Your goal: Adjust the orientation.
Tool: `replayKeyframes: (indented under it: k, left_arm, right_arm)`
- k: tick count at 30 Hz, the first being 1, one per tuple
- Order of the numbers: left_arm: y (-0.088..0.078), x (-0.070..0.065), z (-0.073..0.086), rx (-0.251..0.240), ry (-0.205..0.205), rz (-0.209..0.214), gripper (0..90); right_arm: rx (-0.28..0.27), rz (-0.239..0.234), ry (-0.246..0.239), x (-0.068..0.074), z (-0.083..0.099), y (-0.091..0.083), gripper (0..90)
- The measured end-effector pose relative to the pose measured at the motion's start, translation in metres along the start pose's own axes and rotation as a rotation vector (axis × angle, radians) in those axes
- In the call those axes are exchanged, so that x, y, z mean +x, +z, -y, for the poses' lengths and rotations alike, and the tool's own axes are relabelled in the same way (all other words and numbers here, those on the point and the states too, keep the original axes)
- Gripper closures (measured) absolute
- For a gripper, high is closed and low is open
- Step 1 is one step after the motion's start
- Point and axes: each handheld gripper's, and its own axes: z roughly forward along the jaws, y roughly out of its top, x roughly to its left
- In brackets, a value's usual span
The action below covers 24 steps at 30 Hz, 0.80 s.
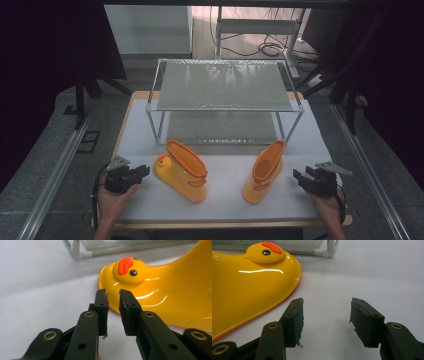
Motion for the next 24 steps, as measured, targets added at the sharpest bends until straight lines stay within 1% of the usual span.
replayKeyframes:
  k: [3, 5, 6, 7, 8, 10, 12, 15, 18, 21, 24]
  left_arm:
    - [0.001, 0.001, 0.001, 0.005, 0.0, 0.004, 76.6]
    - [0.002, 0.0, 0.001, 0.004, 0.0, 0.007, 76.0]
    - [0.002, 0.0, 0.001, 0.005, 0.003, 0.007, 75.5]
    - [0.003, 0.0, 0.001, 0.007, 0.005, 0.007, 74.8]
    - [0.003, 0.0, 0.001, 0.006, 0.006, 0.008, 73.9]
    - [0.004, -0.001, 0.001, 0.004, 0.005, 0.013, 70.8]
    - [0.005, -0.002, 0.001, 0.002, 0.007, 0.018, 67.3]
    - [0.006, -0.003, 0.0, -0.005, 0.008, 0.023, 61.7]
    - [0.007, -0.005, -0.001, -0.01, 0.007, 0.028, 57.9]
    - [0.007, -0.007, -0.002, -0.012, 0.011, 0.032, 54.5]
    - [0.006, -0.008, -0.003, -0.018, 0.012, 0.035, 51.8]
  right_arm:
    - [-0.018, -0.008, -0.003, 0.003, -0.001, -0.007, 47.3]
    - [-0.042, -0.024, -0.004, 0.007, -0.002, -0.018, 49.4]
    - [-0.058, -0.044, 0.001, 0.01, -0.003, -0.025, 49.6]
    - [-0.076, -0.075, 0.001, 0.014, -0.004, -0.032, 49.6]
    - [-0.091, -0.101, -0.006, 0.019, -0.004, -0.04, 49.5]
    - [-0.114, -0.123, -0.037, 0.032, -0.004, -0.054, 49.3]
    - [-0.133, -0.17, -0.054, 0.044, -0.003, -0.068, 48.7]
    - [-0.15, -0.236, -0.093, 0.061, 0.0, -0.086, 48.2]
    - [-0.161, -0.313, -0.111, 0.077, 0.002, -0.098, 48.3]
    - [-0.165, -0.36, -0.174, 0.096, 0.0, -0.107, 48.2]
    - [-0.184, -0.425, -0.217, 0.115, -0.006, -0.117, 48.3]
